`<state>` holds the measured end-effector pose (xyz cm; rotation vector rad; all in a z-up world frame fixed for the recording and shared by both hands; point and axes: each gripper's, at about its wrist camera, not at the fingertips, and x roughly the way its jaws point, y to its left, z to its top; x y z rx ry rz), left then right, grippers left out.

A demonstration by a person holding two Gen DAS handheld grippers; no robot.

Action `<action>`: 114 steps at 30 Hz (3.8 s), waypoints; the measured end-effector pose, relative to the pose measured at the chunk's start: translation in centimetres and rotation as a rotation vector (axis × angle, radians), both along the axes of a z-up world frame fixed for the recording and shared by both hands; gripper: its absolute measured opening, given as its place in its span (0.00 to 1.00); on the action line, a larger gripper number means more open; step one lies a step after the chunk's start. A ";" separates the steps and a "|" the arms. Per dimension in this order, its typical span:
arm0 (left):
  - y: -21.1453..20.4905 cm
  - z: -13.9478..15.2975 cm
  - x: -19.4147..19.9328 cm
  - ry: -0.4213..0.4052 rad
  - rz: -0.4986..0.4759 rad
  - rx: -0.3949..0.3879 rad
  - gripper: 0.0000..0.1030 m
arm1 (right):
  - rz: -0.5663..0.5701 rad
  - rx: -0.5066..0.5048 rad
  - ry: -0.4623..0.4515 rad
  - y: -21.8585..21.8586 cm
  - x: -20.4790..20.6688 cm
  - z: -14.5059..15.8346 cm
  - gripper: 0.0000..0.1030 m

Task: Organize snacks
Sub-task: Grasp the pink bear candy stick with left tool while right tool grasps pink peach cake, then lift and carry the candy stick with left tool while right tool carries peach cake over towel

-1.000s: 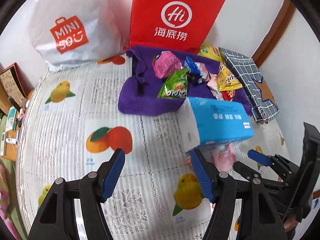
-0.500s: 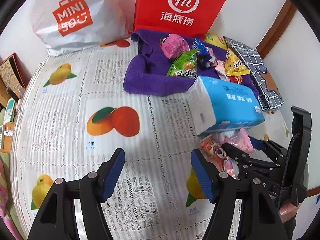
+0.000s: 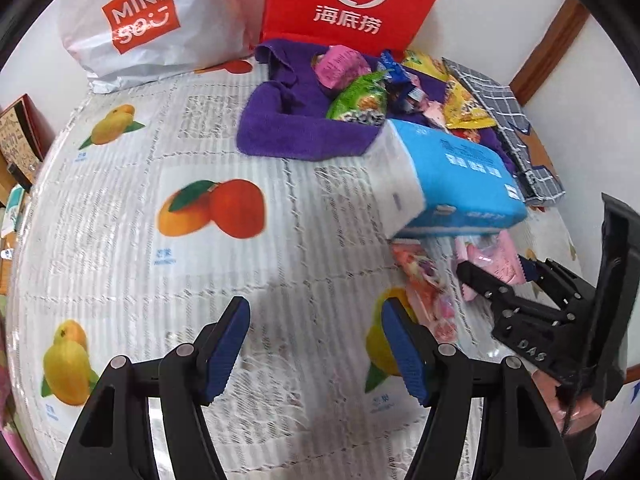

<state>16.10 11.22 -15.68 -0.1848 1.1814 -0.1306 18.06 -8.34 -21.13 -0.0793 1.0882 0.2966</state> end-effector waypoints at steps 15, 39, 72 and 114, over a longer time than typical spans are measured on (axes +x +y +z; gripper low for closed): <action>-3.6 -2.2 -1.9 0.014 -0.002 -0.125 0.72 | -0.062 0.029 -0.102 -7.4 -3.5 4.1 0.54; -10.1 -2.7 0.1 -0.048 0.139 0.115 0.59 | 0.095 0.008 -0.065 -10.0 -2.9 2.0 0.54; -8.0 -2.4 -1.6 -0.129 0.036 0.178 0.20 | -0.134 0.060 -0.038 -9.5 -2.9 0.3 0.54; -6.7 9.8 1.6 -0.270 0.017 0.103 0.20 | -0.083 0.014 -0.252 -6.9 -0.1 12.8 0.54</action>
